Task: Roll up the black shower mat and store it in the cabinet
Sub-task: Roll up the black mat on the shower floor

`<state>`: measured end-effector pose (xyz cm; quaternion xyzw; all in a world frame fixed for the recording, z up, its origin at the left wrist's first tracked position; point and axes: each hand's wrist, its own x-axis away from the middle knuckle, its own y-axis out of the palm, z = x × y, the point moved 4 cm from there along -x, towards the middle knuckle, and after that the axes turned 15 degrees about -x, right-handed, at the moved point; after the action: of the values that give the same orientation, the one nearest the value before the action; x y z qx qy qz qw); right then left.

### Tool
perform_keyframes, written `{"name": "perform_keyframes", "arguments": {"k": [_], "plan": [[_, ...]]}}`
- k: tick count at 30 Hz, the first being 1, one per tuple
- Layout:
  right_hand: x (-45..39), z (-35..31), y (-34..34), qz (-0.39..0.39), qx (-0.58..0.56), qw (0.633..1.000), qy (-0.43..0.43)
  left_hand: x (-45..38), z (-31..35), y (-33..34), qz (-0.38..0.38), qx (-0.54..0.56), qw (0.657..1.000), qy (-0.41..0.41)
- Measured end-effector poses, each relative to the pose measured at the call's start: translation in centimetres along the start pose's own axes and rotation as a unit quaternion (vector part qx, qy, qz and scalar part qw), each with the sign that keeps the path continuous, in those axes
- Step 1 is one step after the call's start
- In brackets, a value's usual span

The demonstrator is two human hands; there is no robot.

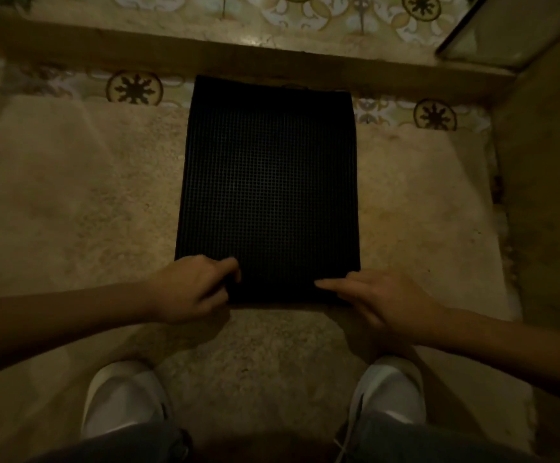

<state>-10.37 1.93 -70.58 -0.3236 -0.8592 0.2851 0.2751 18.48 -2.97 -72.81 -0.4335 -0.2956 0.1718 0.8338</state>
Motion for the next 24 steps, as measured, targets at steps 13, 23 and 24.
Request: {"name": "perform_keyframes", "arguments": {"k": [13,23,24], "plan": [[0.3,-0.6,2.8,0.087,0.201,0.973,-0.076,1.0,0.3,1.6,0.183,-0.276,0.933,0.138],[-1.6,-0.8,2.3,0.098,0.201,0.973,-0.06,1.0,1.2,1.3,0.164,-0.313,0.929,0.107],[-1.6,-0.7,2.2,0.097,0.19,0.976,-0.053,1.1,1.2,1.5,0.154,-0.319,0.931,0.092]]}}
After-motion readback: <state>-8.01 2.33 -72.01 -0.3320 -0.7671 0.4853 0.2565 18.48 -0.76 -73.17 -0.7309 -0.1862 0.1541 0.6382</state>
